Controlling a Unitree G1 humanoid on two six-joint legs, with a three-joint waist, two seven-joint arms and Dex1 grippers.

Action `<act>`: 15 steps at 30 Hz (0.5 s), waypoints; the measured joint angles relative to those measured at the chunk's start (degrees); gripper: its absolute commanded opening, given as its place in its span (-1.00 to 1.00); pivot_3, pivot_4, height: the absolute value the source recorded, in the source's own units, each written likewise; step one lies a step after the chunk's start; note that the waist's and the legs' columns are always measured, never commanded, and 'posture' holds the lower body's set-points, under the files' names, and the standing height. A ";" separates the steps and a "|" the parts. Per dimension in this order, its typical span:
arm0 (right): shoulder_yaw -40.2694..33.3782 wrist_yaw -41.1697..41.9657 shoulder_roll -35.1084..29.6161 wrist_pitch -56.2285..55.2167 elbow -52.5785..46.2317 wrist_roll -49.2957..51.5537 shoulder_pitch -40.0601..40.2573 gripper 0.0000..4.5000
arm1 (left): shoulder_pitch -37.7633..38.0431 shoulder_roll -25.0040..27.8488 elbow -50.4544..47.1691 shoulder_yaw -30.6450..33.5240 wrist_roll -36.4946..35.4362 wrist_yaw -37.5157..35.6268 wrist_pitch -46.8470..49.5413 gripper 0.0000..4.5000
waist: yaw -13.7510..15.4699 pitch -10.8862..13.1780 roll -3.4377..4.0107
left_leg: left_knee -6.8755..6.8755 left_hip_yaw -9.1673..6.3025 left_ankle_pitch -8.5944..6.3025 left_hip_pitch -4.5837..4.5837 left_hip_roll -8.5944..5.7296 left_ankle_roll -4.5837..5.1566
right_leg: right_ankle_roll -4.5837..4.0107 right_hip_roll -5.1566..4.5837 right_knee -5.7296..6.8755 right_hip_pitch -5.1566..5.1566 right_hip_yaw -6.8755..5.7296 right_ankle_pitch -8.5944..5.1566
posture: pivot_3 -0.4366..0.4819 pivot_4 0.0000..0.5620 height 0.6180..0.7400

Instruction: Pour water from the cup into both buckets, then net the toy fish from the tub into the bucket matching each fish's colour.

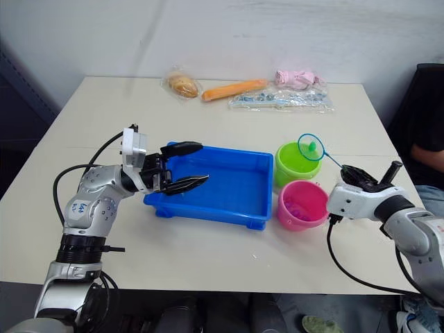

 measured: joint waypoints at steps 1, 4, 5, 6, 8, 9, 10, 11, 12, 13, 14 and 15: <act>0.00 -0.63 0.00 -1.56 0.81 -0.67 0.04 -1.00 | 0.00 0.00 0.01 0.00 0.00 -0.02 0.00 0.98 | -0.01 0.00 0.00 | 0.00 0.00 0.01 0.00 0.00 -0.01 | 0.00 0.00 0.01 0.00 0.00 0.00 | -0.05 -0.47 1.00; 0.00 -2.86 -0.05 -6.47 2.85 -3.61 0.02 -1.00 | 0.00 0.00 0.07 0.00 0.00 -0.05 0.00 0.98 | -0.03 0.00 0.00 | 0.00 0.01 0.02 0.02 0.00 -0.03 | 0.00 0.00 0.02 0.00 0.00 0.00 | -0.05 -0.47 1.00; 0.00 -3.56 -0.08 -7.75 3.19 -4.62 0.02 -1.00 | 0.00 0.00 0.08 0.00 0.00 -0.05 0.00 0.98 | -0.03 0.00 0.00 | 0.00 0.01 0.02 0.02 0.00 -0.04 | 0.00 0.00 0.03 0.00 0.01 0.00 | -0.05 -0.47 1.00; 0.00 -4.25 -0.09 -8.73 3.49 -5.49 0.02 -1.00 | 0.00 0.00 0.08 0.00 0.00 -0.05 0.00 0.98 | -0.03 0.00 0.00 | 0.00 0.01 0.02 0.02 0.00 -0.04 | 0.00 0.00 0.03 0.00 0.00 0.00 | -0.05 -0.47 1.00; 0.00 -5.65 -0.10 -10.92 4.39 -7.45 0.03 -1.00 | 0.00 0.00 0.09 0.00 0.00 -0.03 0.00 0.98 | -0.02 0.00 0.00 | 0.01 0.01 0.03 0.02 0.00 -0.05 | 0.00 0.00 0.03 0.00 0.01 0.00 | -0.05 -0.47 1.00; 0.00 -6.73 -0.10 -12.03 4.84 -8.82 0.02 -1.00 | 0.00 0.00 0.09 0.02 -0.02 0.01 0.00 0.98 | -0.02 0.00 0.00 | 0.01 0.01 0.03 0.02 0.00 -0.05 | 0.00 0.00 0.04 0.00 0.00 0.00 | -0.05 -0.47 1.00; 0.00 -7.20 -0.09 -12.59 4.99 -9.34 -0.03 -1.00 | 0.00 0.00 0.08 0.05 -0.03 0.03 0.00 0.98 | -0.03 0.00 0.00 | 0.01 0.01 0.03 0.02 0.00 -0.05 | 0.00 0.00 0.04 0.00 0.01 0.00 | -0.05 -0.47 1.00; 0.00 -7.64 -0.09 -13.09 5.01 -9.82 -0.10 -1.00 | 0.00 0.00 0.08 0.06 -0.04 0.05 0.00 0.98 | -0.05 0.00 0.00 | 0.01 0.01 0.03 0.02 0.00 -0.06 | 0.00 0.00 0.05 0.00 0.01 0.00 | -0.05 -0.47 1.00; 0.00 -8.13 -0.09 -13.57 5.02 -10.41 -0.27 -1.00 | 0.01 0.00 0.07 0.08 -0.04 0.07 0.00 0.98 | -0.08 0.00 0.00 | 0.01 0.01 0.04 0.03 0.01 -0.07 | 0.00 0.00 0.06 0.00 0.01 0.00 | -0.05 -0.47 1.00; -0.01 -8.19 -0.08 -13.83 5.07 -10.43 -0.47 -1.00 | 0.04 0.00 0.07 0.08 -0.04 0.08 0.00 0.98 | -0.09 0.00 0.00 | 0.01 0.01 0.05 0.03 0.01 -0.07 | 0.00 0.00 0.06 0.00 0.01 0.00 | -0.05 -0.47 1.00; -0.01 -8.21 -0.08 -13.97 5.11 -10.52 -0.58 -1.00 | 0.10 0.00 0.06 0.09 -0.05 0.10 0.00 0.98 | -0.08 0.00 0.00 | 0.01 0.01 0.05 0.04 0.01 -0.08 | 0.00 0.00 0.07 0.01 0.01 0.00 | -0.05 -0.47 1.00; -0.01 -8.25 -0.08 -14.16 5.28 -10.78 -0.61 -1.00 | 0.20 0.00 0.06 0.12 -0.05 0.14 0.00 0.98 | -0.06 0.00 0.00 | 0.01 0.01 0.06 0.04 0.01 -0.08 | 0.00 0.00 0.07 0.01 0.01 0.00 | -0.05 -0.47 1.00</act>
